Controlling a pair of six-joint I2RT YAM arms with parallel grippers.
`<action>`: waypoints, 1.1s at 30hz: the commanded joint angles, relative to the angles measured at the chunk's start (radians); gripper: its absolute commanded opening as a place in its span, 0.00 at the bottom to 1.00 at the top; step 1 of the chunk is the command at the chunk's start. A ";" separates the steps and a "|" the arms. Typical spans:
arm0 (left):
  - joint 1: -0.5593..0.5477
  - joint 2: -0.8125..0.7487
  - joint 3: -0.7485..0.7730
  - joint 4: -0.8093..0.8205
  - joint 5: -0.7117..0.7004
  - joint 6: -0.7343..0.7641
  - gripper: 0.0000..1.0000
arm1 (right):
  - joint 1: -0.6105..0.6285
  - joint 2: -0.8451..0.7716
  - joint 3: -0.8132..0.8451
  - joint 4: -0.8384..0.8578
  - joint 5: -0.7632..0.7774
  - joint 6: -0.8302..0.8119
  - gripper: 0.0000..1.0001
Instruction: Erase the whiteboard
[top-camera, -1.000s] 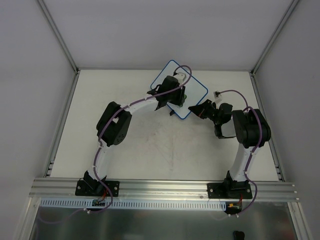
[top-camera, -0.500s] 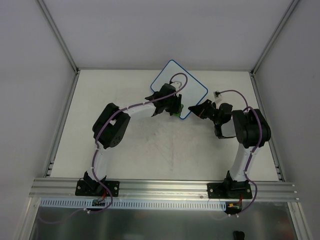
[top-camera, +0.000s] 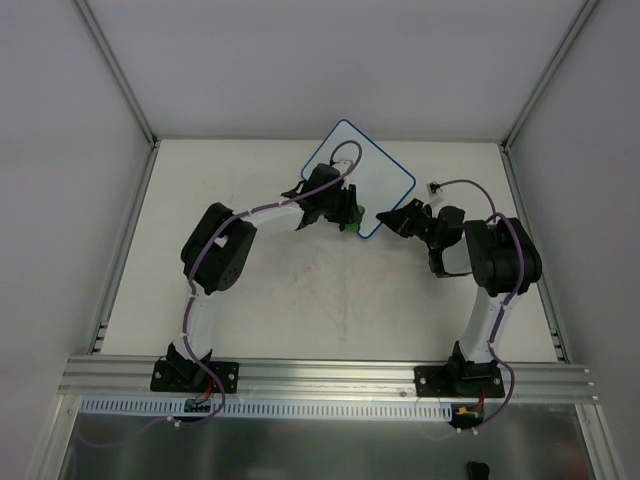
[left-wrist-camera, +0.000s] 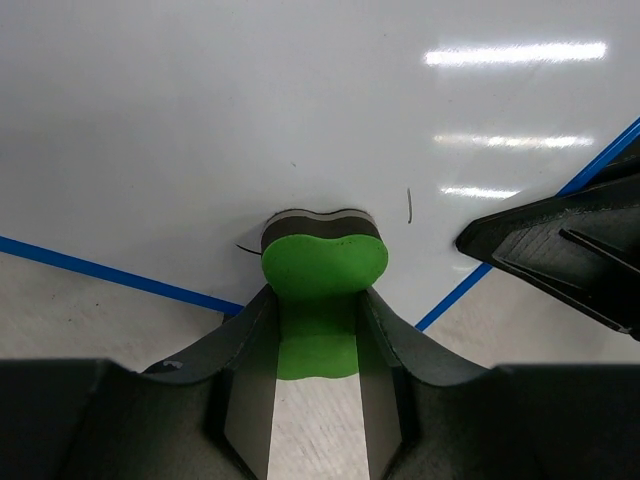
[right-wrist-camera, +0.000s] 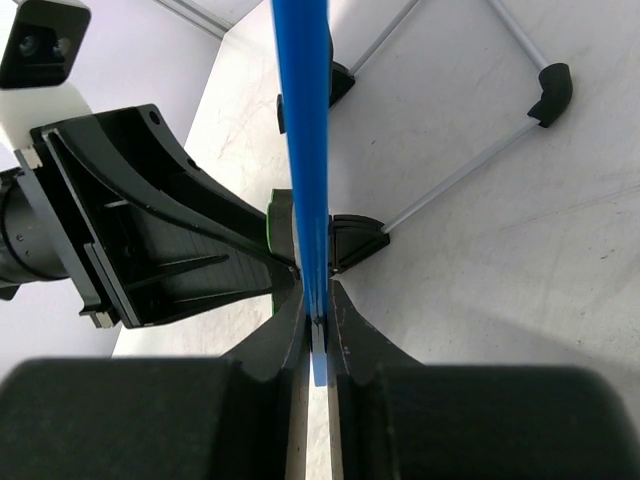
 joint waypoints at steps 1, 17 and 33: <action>0.050 0.006 -0.046 0.030 0.023 -0.032 0.00 | 0.007 -0.025 0.017 0.257 -0.032 0.015 0.00; 0.120 0.010 0.017 0.210 0.138 -0.077 0.00 | 0.005 -0.031 0.014 0.257 -0.034 0.008 0.00; 0.073 -0.033 -0.036 0.267 0.074 -0.020 0.00 | 0.010 -0.008 0.019 0.257 -0.029 0.002 0.00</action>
